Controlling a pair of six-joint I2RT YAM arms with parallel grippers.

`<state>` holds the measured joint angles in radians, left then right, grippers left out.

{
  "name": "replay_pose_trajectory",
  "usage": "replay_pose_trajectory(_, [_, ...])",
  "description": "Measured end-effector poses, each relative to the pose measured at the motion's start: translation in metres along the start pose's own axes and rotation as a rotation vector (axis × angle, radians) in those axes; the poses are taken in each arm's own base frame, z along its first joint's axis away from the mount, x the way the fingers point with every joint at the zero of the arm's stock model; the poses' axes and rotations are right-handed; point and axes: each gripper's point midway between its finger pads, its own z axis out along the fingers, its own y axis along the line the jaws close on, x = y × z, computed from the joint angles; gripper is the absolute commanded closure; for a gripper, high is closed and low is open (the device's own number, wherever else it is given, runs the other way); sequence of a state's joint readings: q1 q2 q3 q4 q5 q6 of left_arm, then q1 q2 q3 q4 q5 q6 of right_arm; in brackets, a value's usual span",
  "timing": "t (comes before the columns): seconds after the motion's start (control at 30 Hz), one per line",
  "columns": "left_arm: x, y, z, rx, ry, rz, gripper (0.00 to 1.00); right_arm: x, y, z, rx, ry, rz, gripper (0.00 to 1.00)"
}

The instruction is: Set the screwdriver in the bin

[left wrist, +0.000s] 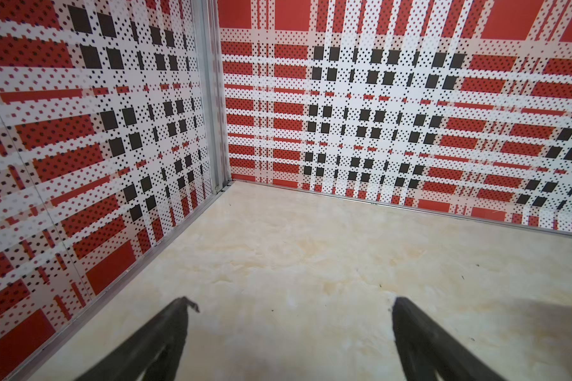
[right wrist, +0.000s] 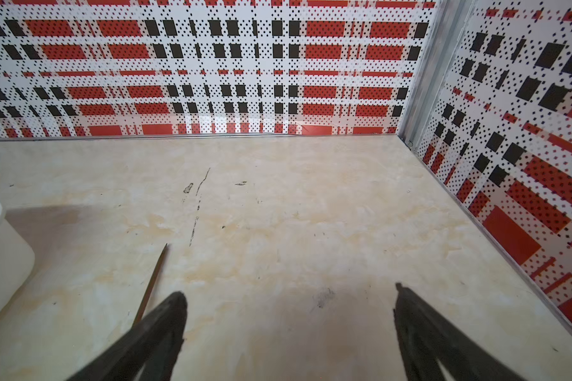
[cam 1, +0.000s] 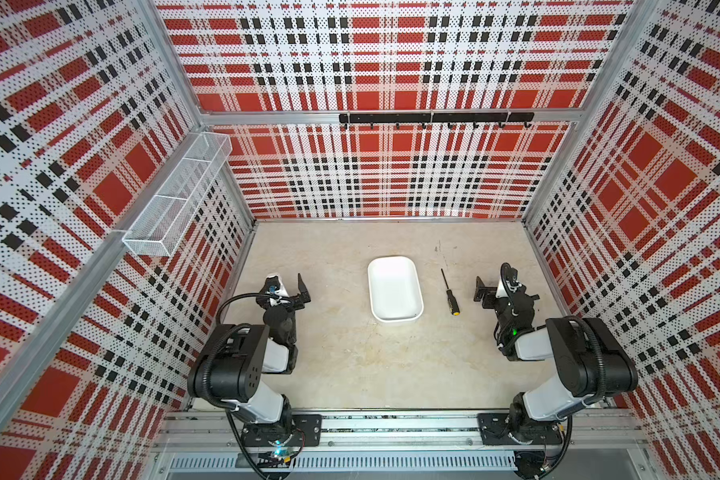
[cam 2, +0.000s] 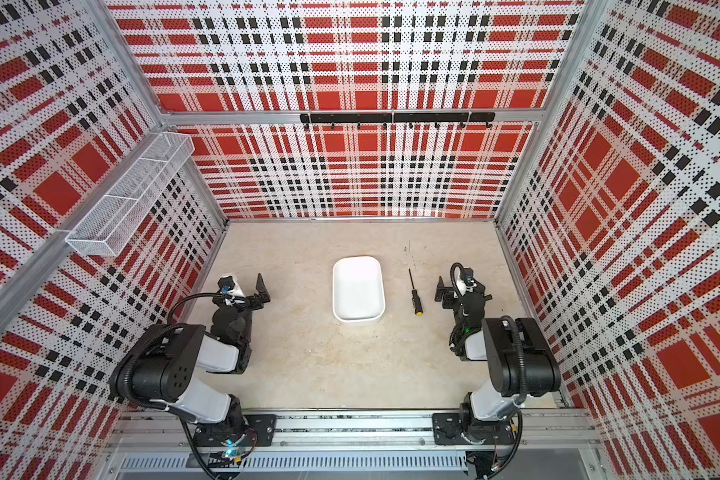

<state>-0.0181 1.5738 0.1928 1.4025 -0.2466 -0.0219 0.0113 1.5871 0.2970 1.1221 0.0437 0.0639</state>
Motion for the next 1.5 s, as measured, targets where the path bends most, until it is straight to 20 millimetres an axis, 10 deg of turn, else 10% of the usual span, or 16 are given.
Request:
replay_pose_trajectory(1.0, [-0.005, -0.017, -0.001, 0.136, 0.009, 0.01, 0.02, -0.024, -0.004, -0.006, 0.033, -0.01, 0.012, 0.0])
replay_pose_trajectory(1.27, [-0.064, -0.05, 0.0, 0.296, -0.049, -0.01, 0.02, -0.061, 0.016, 0.001, -0.057, 0.088, 0.088, 0.02])
replay_pose_trajectory(1.5, [-0.053, -0.098, -0.015, 0.484, 0.084, -0.065, 0.02, -0.038, 0.063, -0.001, -0.229, 0.375, 0.143, 0.03])
